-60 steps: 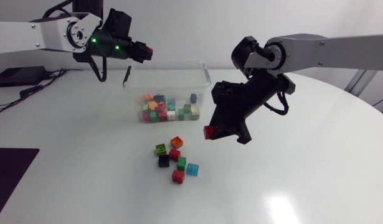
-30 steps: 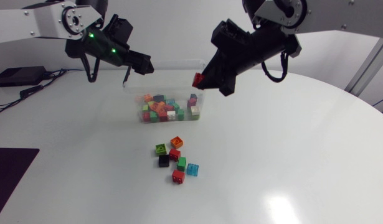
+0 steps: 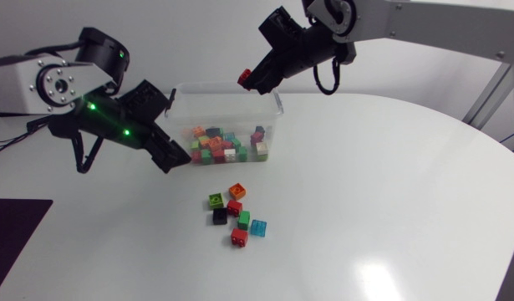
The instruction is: Place the duplo bricks in the container
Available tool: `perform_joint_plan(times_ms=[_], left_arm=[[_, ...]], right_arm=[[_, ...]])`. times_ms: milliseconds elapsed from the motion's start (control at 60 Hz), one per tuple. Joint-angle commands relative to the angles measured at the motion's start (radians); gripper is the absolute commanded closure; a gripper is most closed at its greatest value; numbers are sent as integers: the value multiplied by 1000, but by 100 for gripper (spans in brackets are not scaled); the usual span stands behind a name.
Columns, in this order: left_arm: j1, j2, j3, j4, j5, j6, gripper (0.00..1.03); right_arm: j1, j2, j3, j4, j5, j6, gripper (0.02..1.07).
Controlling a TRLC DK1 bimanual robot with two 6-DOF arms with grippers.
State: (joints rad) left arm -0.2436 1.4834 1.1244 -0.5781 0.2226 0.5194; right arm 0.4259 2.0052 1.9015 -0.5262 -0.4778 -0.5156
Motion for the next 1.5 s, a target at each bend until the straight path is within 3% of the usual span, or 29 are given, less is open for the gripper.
perform_joint_plan(times_ms=[0, 333, 400, 467, 500, 550, 717, 950, 1117, 1483], left_arm=[[-8, -26, -57, 6, -6, 57, 4], [-17, -9, -192, 138, -6, 114, 4], [-28, 17, -213, 169, -6, 125, 4], [-36, 51, -219, 176, -6, 128, 4], [-42, 63, -225, 176, -6, 133, 4], [-52, 75, -235, 178, -6, 136, 4], [-88, 80, -304, 239, 0, 200, 4], [-54, 173, -333, 405, 6, 260, 4], [-39, 273, -302, 460, 75, 295, 5], [-29, 359, -256, 574, 184, 321, 6]], right_arm=[[24, 53, 47, 25, 21, 54, 84], [37, 225, 225, 49, 96, 97, 83], [33, 268, 268, 55, 114, 114, 60], [31, 305, 311, 49, 142, 129, 22], [30, 310, 318, 49, 151, 134, 11], [28, 305, 317, 46, 153, 134, 7], [19, 179, 203, 46, 140, 109, 7], [-12, -103, -157, 94, 84, 49, 7], [-42, -244, -381, 100, 27, 6, 7], [2, -364, -708, 147, 33, -6, 7]])
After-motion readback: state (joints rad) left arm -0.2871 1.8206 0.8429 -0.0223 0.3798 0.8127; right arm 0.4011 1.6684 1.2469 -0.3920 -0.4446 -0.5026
